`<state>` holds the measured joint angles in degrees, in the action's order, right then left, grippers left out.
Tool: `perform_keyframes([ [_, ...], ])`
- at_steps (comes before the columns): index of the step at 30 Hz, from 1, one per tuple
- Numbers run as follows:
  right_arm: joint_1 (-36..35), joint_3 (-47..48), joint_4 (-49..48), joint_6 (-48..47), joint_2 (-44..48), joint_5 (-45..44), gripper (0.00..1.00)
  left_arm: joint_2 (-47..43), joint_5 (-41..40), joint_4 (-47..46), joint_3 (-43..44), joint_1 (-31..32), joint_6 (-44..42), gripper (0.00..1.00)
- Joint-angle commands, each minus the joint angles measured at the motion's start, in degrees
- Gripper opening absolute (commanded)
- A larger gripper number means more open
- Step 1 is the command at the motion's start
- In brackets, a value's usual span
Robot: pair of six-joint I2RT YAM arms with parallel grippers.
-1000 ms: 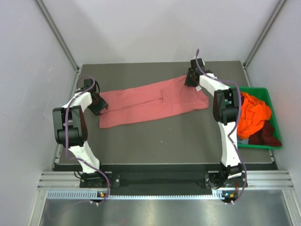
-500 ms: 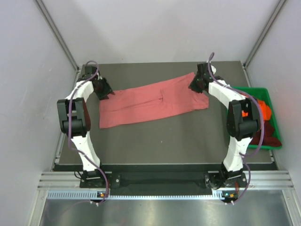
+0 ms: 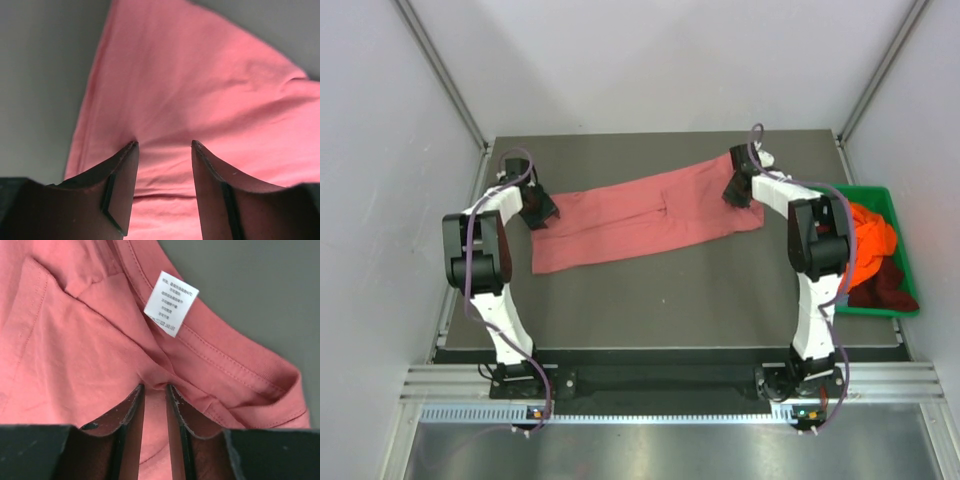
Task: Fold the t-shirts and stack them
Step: Fold the tshirt
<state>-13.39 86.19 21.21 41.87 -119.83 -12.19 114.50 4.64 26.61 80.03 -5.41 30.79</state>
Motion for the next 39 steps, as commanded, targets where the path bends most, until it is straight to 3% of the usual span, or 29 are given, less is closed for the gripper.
perform_keyframes([
  [1, 1.52, 9.13, 0.92, -9.68, -5.40, -2.32, 0.26, -2.42, -5.81, 3.55, -7.94, -0.57, 3.48, 0.53],
  [3, 2.57, 14.67, 2.16, -12.76, -9.01, -1.35, 0.25, -3.84, -5.35, 3.45, -11.73, -0.57, 5.15, 0.52],
  [9, 3.54, 19.62, -2.31, -20.41, -10.86, 4.98, 0.27, -13.67, -1.13, 1.16, -21.92, -0.04, 11.22, 0.52],
  [15, 3.81, 17.19, -2.23, -19.03, -6.48, 7.35, 0.27, -20.01, -3.41, 3.44, -21.42, -0.13, 10.53, 0.52],
  [21, 3.72, 9.10, 1.63, -6.81, 4.06, 5.07, 0.27, -12.57, -2.89, 7.74, -3.69, -0.22, 5.52, 0.52],
  [27, 3.02, -1.72, 1.73, 6.46, 8.65, 3.31, 0.25, -3.24, 3.17, 4.16, 3.55, -0.22, 3.93, 0.52],
  [33, 1.70, -3.14, 2.26, 13.15, 4.71, 2.61, 0.23, 2.39, -1.47, 5.64, 3.82, -0.30, 2.44, 0.52],
  [39, 2.75, -1.29, 3.31, 8.42, 0.84, -2.14, 0.22, -1.28, -8.78, 5.92, -4.33, -0.30, 5.42, 0.52],
])
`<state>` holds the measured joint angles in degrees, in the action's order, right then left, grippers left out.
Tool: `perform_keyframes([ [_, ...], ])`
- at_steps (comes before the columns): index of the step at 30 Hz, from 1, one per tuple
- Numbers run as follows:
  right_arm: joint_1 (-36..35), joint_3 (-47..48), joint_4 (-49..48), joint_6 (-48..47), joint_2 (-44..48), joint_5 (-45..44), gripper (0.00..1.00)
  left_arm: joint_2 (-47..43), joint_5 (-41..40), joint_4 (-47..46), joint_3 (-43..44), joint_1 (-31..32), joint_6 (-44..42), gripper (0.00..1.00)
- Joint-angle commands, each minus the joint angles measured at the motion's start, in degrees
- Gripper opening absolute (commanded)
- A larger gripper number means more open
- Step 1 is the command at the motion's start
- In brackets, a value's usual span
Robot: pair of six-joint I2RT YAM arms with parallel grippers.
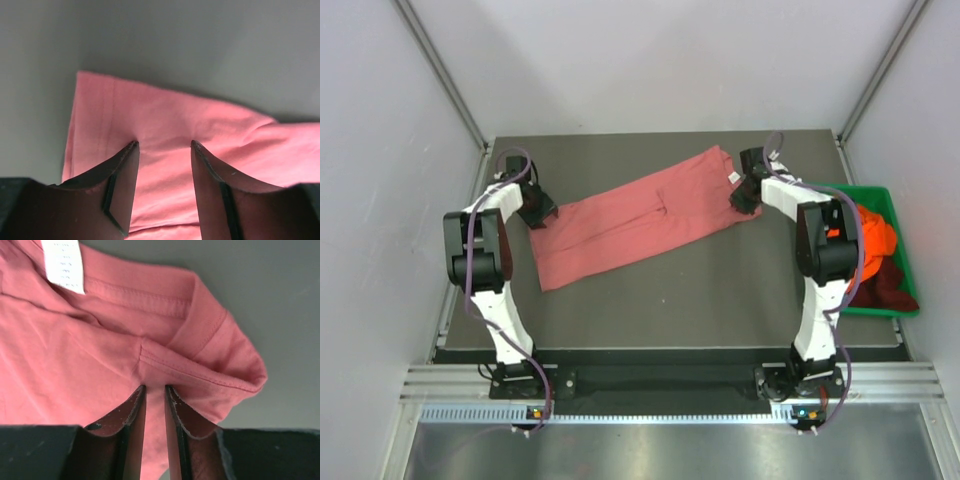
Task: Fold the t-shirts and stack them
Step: Fold the tshirt
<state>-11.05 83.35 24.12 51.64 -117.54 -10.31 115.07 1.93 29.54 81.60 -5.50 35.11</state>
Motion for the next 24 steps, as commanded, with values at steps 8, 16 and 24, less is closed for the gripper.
perform_keyframes([
  [8, 2.61, 12.86, 3.74, -15.94, -7.70, -6.48, 0.23, -18.28, -2.20, -4.67, -24.73, -0.04, 6.98, 0.52],
  [16, 3.58, 20.52, -0.22, -26.05, -11.22, -4.20, 0.24, -25.15, 9.47, -4.85, -26.50, 1.10, 9.19, 0.52],
  [24, 3.23, 15.36, 1.81, -18.08, -2.62, -0.42, 0.26, -18.49, 0.90, 2.71, -12.62, 1.46, -6.18, 0.54],
])
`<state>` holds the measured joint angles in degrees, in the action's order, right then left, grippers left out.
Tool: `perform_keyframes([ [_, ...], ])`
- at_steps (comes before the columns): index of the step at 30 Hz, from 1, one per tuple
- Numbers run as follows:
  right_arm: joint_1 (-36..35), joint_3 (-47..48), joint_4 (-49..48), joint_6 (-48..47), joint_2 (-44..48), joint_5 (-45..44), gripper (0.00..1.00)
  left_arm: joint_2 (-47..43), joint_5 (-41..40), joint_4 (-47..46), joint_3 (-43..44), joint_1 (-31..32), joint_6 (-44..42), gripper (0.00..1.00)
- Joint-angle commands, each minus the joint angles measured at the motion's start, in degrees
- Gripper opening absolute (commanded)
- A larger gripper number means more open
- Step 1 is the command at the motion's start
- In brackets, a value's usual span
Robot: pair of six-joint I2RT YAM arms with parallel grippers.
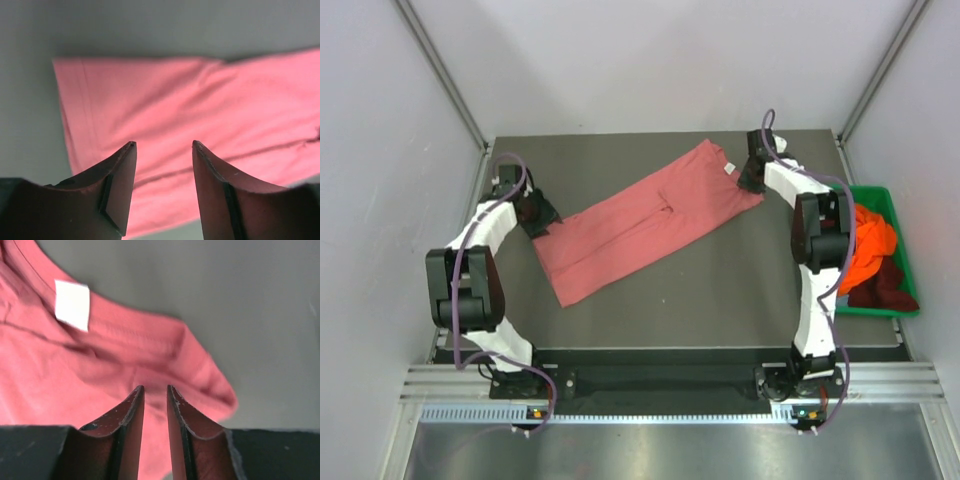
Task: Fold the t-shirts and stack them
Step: Fold the tshirt
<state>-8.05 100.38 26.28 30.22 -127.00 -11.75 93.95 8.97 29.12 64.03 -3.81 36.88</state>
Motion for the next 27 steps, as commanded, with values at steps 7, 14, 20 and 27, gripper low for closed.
perform_keyframes([
  [7, -2.22, -10.98, -1.15, 15.39, 11.42, 1.64, 0.26, 14.48, -19.95, 7.96, 13.47, -0.76, -13.68, 0.53],
  [14, -3.37, -13.54, -2.11, 17.24, 10.81, -1.07, 0.27, 20.92, -20.57, 10.16, 15.51, -2.51, -14.03, 0.51],
  [20, -1.27, -14.42, -4.40, 13.30, 8.01, -2.67, 0.26, 19.61, -17.16, 10.69, 13.32, -2.51, -13.15, 0.12],
  [27, 1.81, -8.99, -2.91, 1.45, 4.75, -2.14, 0.26, 12.24, -13.80, 11.04, 6.39, -2.34, -12.01, 0.00],
])
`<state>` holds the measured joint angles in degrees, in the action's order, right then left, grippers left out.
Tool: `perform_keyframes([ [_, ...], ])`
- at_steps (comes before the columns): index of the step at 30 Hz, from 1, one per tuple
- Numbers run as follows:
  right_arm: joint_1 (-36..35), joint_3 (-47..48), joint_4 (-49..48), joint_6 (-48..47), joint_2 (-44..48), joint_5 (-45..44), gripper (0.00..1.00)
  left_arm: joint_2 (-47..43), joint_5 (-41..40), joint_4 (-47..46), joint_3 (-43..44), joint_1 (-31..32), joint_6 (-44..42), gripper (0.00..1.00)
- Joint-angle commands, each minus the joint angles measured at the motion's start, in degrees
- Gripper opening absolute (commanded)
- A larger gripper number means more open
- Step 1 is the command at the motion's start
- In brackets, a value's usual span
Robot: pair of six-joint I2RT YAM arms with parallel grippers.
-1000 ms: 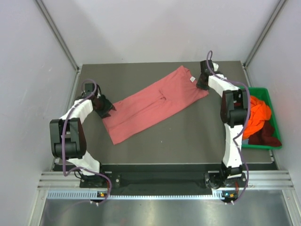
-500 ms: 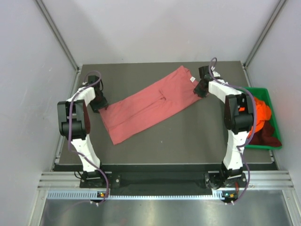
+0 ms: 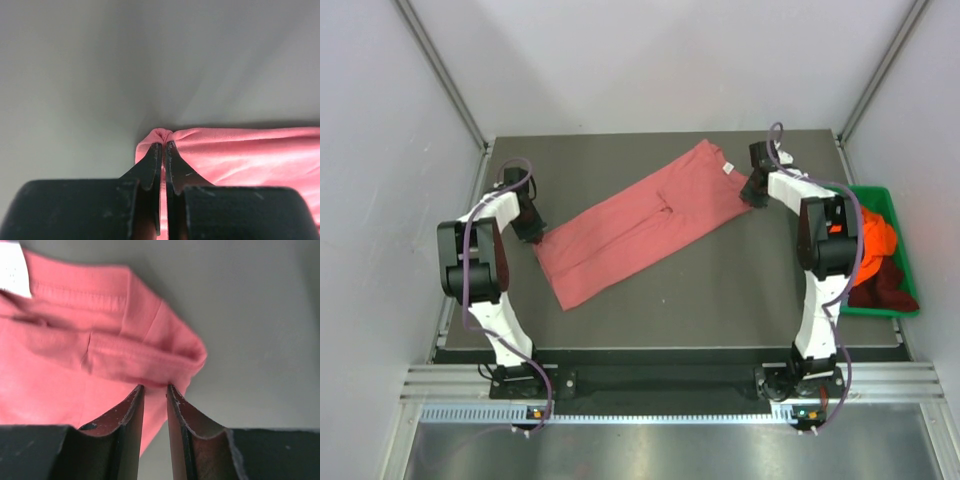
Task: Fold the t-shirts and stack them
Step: Fold the tshirt
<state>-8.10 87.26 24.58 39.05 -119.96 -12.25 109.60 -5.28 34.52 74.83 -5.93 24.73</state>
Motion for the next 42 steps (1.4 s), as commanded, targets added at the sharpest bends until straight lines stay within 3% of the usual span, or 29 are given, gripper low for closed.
perform_keyframes([
  [1, 1.86, 5.10, -0.59, -8.54, -3.25, -1.55, 0.26, -4.04, 0.62, 5.99, -5.12, -0.13, 0.23, 0.00],
  [11, 3.44, 9.85, -2.08, -13.65, -6.16, -0.06, 0.25, -12.48, 3.35, 7.75, -15.15, 0.75, 2.07, 0.09],
  [13, 3.44, 11.08, -1.55, -13.65, -6.77, 0.82, 0.26, -13.45, 0.02, 8.98, -15.59, 0.66, 1.81, 0.24],
  [19, 3.44, 11.09, -0.50, -13.21, -4.85, 3.98, 0.27, -11.52, -8.34, 14.15, -7.08, 0.40, 1.02, 0.38],
  [25, 3.53, 8.98, 3.54, -8.30, 1.56, 4.87, 0.32, -12.74, -6.77, 13.82, 3.56, 2.41, 2.43, 0.40],
  [33, -0.15, 0.55, 1.98, 5.51, 6.93, 4.26, 0.33, -10.13, 16.42, 2.75, 3.92, 11.02, -0.12, 0.43],
  [37, -3.06, 0.10, -0.40, 7.88, 7.72, 2.24, 0.33, -6.16, 15.66, 3.44, 5.41, 12.00, -0.39, 0.42],
  [42, -6.13, 0.80, -2.08, 12.27, 6.32, -1.10, 0.33, -2.82, 7.40, 6.35, 4.98, 11.56, 1.01, 0.43],
])
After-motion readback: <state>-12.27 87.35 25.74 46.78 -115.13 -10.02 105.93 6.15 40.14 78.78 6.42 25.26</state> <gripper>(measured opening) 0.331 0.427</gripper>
